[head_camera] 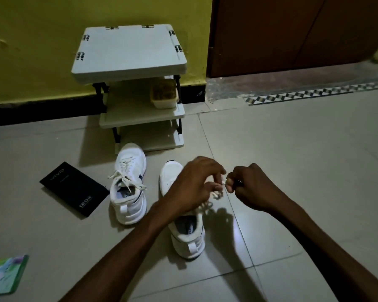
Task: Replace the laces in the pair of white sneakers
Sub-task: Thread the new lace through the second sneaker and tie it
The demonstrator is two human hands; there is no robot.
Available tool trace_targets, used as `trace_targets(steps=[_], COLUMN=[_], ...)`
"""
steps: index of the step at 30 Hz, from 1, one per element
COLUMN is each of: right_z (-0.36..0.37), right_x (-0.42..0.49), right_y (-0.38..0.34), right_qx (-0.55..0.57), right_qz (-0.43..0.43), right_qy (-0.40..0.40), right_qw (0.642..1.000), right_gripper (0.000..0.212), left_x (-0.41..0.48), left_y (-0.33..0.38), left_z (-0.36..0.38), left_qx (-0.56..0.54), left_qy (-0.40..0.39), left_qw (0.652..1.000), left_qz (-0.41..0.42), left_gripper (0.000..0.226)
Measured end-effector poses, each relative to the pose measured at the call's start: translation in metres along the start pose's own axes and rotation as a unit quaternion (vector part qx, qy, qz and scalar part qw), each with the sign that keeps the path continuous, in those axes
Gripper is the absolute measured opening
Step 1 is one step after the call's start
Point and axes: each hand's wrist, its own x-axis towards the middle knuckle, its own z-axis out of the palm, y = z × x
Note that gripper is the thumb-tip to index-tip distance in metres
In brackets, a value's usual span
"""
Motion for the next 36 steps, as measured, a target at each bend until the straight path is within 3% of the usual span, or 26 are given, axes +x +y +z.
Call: trace_targets(steps=[4, 9, 15, 21, 25, 28, 32, 34, 36], right_z=[-0.006, -0.005, -0.002, -0.003, -0.006, -0.007, -0.009, -0.015, -0.020], right_x=[0.000, -0.001, -0.009, -0.013, -0.017, -0.019, -0.027, -0.035, -0.039], right_y=[-0.004, -0.006, -0.010, -0.008, -0.011, -0.012, -0.003, 0.001, 0.002], right_qx=[0.012, -0.022, -0.070, -0.036, -0.035, -0.019, -0.181, -0.290, -0.338], right_qz=[-0.002, 0.010, 0.068, 0.115, 0.120, 0.138, 0.163, 0.159, 0.145], right_qy=[0.005, 0.029, 0.051, 0.071, 0.066, 0.062, 0.152, 0.108, -0.025], right_qw=[1.000, 0.999, 0.994, 0.990, 0.990, 0.988, 0.958, 0.938, 0.930], right_gripper=[0.032, 0.042, 0.036, 0.041, 0.019, 0.014, 0.020, 0.014, 0.020], left_x=[0.001, 0.005, 0.013, 0.017, 0.019, 0.022, 0.021, 0.020, 0.019], left_y=[0.011, 0.019, 0.007, 0.006, 0.007, 0.003, -0.003, -0.006, -0.008], left_z=[0.004, -0.004, -0.006, -0.004, -0.004, -0.001, 0.005, 0.002, -0.001], left_qx=[-0.003, 0.062, 0.100, 0.128, 0.140, 0.124, 0.074, 0.063, 0.048], left_qy=[0.004, 0.025, 0.037, 0.040, 0.048, 0.043, 0.075, 0.096, 0.101], left_qw=[0.999, 0.997, 0.991, 0.985, 0.984, 0.985, 0.990, 0.989, 0.988], left_qz=[-0.033, -0.047, -0.081, -0.104, -0.104, -0.115, -0.095, -0.095, -0.102], left_gripper=[0.017, 0.011, 0.010, 0.010, 0.011, 0.012, 0.009, 0.008, 0.010])
